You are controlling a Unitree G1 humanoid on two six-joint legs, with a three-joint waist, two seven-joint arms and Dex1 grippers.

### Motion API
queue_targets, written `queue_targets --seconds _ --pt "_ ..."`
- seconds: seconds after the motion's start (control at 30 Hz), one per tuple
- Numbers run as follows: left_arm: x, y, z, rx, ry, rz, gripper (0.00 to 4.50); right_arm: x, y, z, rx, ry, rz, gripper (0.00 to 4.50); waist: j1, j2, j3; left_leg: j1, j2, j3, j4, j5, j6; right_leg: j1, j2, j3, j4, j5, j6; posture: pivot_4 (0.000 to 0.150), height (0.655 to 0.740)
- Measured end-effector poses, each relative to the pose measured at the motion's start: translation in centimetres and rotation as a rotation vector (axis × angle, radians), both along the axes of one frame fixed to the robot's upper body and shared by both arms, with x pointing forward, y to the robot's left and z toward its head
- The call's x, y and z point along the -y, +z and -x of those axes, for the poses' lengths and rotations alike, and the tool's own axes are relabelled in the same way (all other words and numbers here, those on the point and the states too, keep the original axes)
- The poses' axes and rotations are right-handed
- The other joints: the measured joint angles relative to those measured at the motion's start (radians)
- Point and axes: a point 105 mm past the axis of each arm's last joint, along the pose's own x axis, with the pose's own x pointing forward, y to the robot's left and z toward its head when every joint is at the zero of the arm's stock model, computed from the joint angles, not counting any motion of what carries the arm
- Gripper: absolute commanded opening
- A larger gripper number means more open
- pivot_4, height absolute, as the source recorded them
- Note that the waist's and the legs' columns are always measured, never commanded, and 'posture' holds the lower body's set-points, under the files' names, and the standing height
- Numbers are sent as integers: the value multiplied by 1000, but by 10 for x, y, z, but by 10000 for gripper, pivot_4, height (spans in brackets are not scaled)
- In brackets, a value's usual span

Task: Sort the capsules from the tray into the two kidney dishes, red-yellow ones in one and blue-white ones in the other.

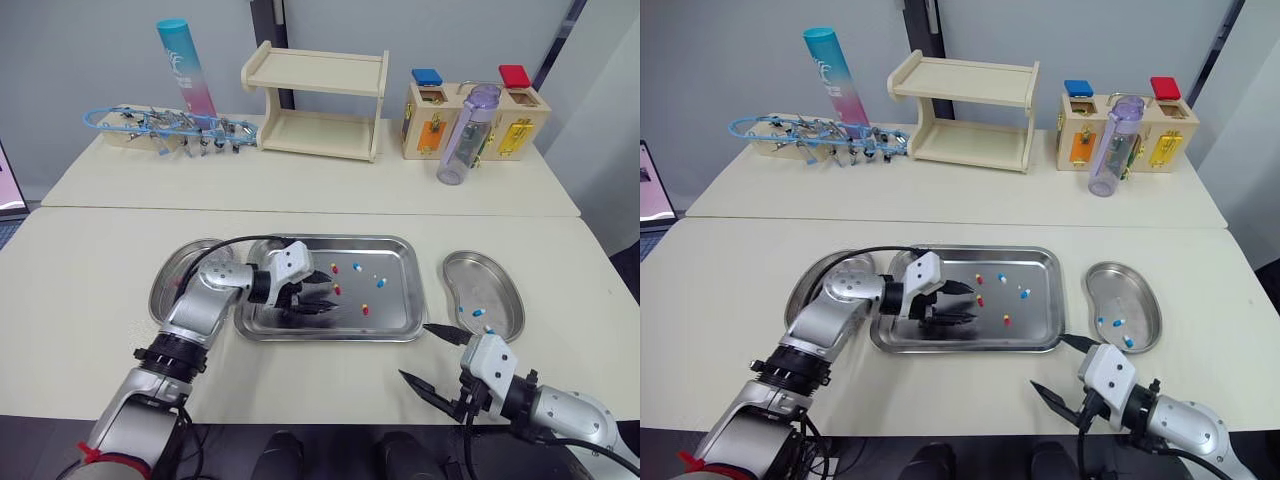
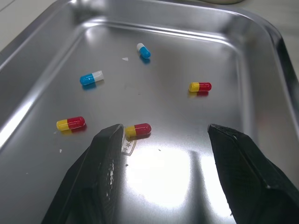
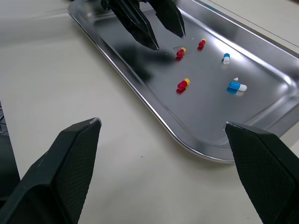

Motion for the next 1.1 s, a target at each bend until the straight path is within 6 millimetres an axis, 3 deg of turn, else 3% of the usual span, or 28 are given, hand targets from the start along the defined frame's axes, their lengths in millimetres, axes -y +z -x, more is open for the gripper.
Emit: queue_targets --seconds 0.4,0.7,1.1 --pt "14 -10 -10 -8 119 12 29437 -3 1 -2 8 -2 -4 45000 3 0 0 0 0 -1 1 0 0 1 0 0 0 0 0 1500 7400" --pt "12 -12 -12 -1 151 10 3433 -4 5 -4 18 2 0 45000 3 1 -3 0 0 -1 1 0 0 1 0 0 0 0 0 1500 7400" --pt "11 -9 -8 -5 145 47 3382 -6 12 -11 39 5 3 45000 2 1 -2 0 0 -1 1 0 0 1 0 -1 0 0 0 1500 7400"
